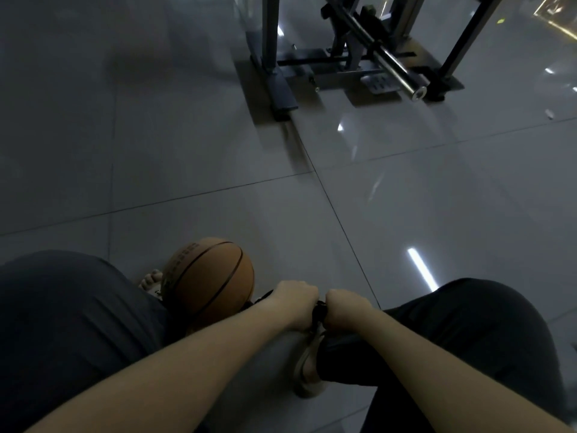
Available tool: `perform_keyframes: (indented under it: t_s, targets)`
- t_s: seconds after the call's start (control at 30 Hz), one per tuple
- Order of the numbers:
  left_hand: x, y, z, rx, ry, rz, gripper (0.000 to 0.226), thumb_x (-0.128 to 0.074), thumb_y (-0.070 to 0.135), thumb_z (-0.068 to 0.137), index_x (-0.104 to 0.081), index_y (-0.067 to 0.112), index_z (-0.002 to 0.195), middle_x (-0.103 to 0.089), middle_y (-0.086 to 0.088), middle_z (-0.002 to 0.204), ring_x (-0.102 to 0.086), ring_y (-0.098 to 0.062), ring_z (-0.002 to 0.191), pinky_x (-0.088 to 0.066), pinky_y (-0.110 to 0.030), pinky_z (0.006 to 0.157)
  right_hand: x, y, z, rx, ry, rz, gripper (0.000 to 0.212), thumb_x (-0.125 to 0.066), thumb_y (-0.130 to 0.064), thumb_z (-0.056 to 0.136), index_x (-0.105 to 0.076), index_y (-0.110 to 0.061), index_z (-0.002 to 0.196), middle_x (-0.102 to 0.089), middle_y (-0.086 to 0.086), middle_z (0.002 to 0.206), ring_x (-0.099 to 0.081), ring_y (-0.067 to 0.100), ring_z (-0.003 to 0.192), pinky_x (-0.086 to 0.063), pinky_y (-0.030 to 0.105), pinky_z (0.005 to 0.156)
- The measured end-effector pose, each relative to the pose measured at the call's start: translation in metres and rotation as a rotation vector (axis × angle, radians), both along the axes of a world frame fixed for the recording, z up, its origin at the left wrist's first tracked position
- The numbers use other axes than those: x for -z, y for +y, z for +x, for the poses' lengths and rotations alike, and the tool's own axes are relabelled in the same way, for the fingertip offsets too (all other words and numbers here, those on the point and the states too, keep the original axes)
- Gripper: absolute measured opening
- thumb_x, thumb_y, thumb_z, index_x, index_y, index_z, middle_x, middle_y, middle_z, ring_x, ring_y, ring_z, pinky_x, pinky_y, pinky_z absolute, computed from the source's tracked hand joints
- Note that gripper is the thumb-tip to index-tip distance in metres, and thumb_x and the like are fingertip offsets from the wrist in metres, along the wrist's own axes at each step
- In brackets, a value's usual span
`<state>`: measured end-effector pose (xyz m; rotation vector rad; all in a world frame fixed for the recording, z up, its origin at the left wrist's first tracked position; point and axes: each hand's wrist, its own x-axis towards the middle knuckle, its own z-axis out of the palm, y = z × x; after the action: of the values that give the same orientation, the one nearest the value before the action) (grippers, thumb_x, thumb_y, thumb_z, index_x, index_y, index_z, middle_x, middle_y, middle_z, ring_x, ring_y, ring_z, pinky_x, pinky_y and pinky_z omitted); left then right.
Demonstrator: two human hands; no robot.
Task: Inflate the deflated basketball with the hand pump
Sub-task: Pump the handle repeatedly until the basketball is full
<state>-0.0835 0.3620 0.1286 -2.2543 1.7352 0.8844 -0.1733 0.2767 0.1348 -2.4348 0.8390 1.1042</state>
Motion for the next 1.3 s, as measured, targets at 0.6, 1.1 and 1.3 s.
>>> perform_keyframes:
  t_s: [0.6,1.1,1.3]
  targets:
    - [-0.030,-0.023,0.035,-0.097,0.096,-0.103,0.020,-0.065,0.026,0.085,-0.055,0.015,0.071,-0.056,-0.002,0.068,-0.053,-0.024,0.061,-0.036,-0.029,0.051,-0.035,-0.032,0.034,-0.033,-0.111,-0.110,0.021,-0.059,-0.020,0.087,-0.048,-0.016,0.070,-0.053,0.002,0.067,-0.053,0.021,0.060,-0.044,0.031,0.055]
    - [0.004,0.011,0.004,-0.015,0.102,-0.004,0.018,-0.062,0.025,0.088,-0.065,0.010,0.097,-0.069,-0.012,0.097,-0.066,-0.033,0.087,-0.049,-0.036,0.064,0.003,0.008,0.001,-0.020,-0.020,0.007,0.025,-0.060,-0.028,0.088,-0.057,-0.012,0.107,-0.064,0.012,0.110,-0.063,0.032,0.100,-0.052,0.038,0.082]
    - [-0.086,-0.017,0.032,-0.113,0.187,-0.089,0.014,-0.067,0.028,0.090,-0.065,0.018,0.080,-0.065,0.000,0.074,-0.061,-0.017,0.065,-0.042,-0.027,0.052,-0.098,-0.037,0.025,0.039,-0.066,0.139,0.020,-0.073,-0.020,0.083,-0.067,-0.002,0.088,-0.055,0.004,0.061,-0.050,0.016,0.051,-0.045,0.029,0.051]
